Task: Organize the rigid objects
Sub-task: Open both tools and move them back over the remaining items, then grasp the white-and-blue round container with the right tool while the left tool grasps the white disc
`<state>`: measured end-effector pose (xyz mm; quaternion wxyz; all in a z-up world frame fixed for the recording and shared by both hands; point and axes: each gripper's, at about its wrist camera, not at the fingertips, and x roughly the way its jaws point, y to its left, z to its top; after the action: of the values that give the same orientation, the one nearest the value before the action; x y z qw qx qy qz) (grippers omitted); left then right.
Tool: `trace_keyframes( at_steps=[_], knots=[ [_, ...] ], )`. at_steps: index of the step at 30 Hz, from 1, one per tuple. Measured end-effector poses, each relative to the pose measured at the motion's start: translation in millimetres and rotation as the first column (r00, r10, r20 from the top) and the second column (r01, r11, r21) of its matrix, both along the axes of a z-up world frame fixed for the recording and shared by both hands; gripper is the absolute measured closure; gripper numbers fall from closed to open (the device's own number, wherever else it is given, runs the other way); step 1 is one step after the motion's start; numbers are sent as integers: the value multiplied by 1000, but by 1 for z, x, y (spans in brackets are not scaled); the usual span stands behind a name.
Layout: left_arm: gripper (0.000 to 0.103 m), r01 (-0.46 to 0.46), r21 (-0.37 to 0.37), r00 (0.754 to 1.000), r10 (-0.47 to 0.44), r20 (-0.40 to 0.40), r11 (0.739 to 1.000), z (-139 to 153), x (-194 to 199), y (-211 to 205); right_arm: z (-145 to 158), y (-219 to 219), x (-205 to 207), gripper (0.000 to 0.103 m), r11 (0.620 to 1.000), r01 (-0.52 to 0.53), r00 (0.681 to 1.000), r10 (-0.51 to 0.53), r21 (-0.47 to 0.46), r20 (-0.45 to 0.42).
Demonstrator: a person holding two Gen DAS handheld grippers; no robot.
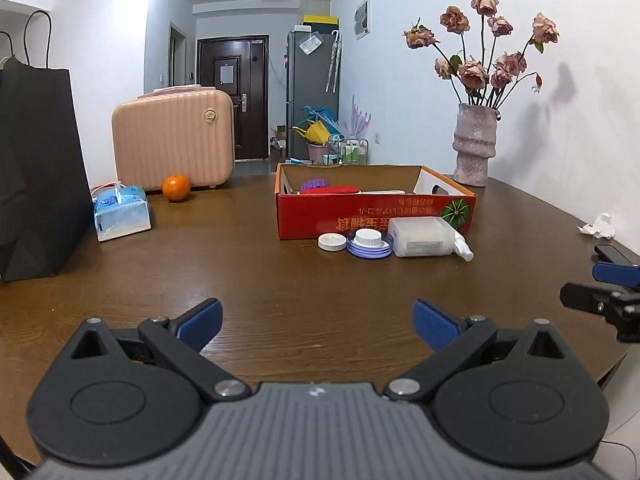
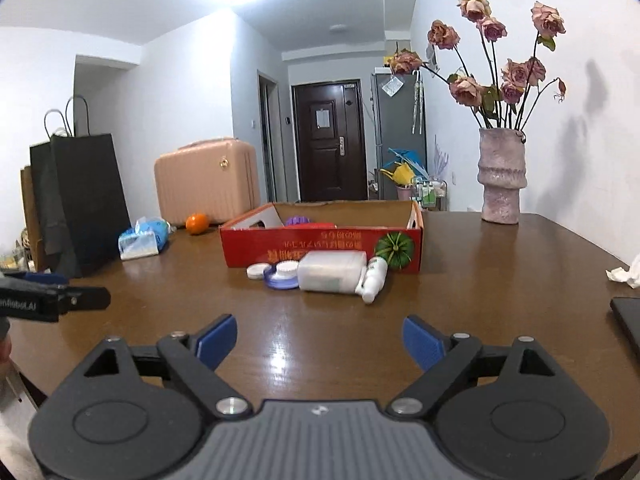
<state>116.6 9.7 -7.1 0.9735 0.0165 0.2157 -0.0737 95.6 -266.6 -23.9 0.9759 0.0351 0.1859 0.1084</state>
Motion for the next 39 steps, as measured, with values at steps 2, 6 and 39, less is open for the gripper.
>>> trace_keyframes(
  at_steps=[2,6,39],
  knots=[
    [0,2,5,1000,-2,1,1000,0,1,-3,0,2,-1,13,1000,6,1000,-6,-24,2],
    [0,8,0,1000,-8,-11,1000,-4,7,-4,-1,2,3,14,1000,14,1000,-15,-16,-9],
    [38,337,136,925,-300,-233,932,-58,277,-20,-29,118,289,74,986,-72,956,26,-148,-292]
  ],
)
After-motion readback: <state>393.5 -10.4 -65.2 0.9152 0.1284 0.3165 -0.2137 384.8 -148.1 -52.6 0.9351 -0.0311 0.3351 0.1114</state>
